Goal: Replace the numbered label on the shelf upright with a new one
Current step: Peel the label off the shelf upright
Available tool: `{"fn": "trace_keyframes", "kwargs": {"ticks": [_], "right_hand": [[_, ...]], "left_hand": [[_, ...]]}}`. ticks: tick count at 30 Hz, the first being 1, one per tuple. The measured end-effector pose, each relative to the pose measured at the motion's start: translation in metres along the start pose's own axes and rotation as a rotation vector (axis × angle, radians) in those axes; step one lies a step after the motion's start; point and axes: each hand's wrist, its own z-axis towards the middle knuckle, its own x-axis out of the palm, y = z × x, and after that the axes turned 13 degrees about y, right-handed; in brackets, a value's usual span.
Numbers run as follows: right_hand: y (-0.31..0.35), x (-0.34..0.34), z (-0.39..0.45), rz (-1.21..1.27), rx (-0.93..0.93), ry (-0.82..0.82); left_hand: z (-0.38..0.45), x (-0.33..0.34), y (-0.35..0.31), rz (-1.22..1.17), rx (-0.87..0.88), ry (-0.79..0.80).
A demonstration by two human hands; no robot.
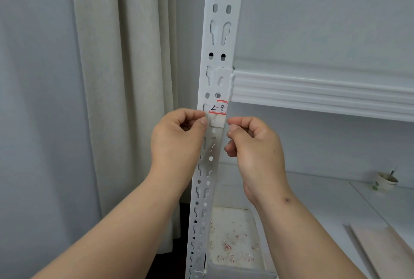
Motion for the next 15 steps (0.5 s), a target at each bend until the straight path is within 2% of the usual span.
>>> {"fn": "trace_keyframes", "kwargs": {"ticks": [4, 7, 9, 15], "right_hand": [[-0.002, 0.003, 0.002, -0.049, -0.034, 0.000], [-0.002, 0.002, 0.005, -0.081, -0.052, 0.005], [-0.003, 0.002, 0.006, -0.087, -0.064, -0.001], [-0.004, 0.004, 0.010, -0.085, -0.093, -0.013]], "left_hand": [[0.002, 0.005, 0.004, 0.201, 0.093, -0.050], [0.005, 0.006, 0.004, 0.241, 0.180, -0.073], [0.008, 0.005, 0.004, 0.204, 0.176, -0.074], [0.017, 0.004, 0.004, -0.103, 0.049, -0.010]]}}
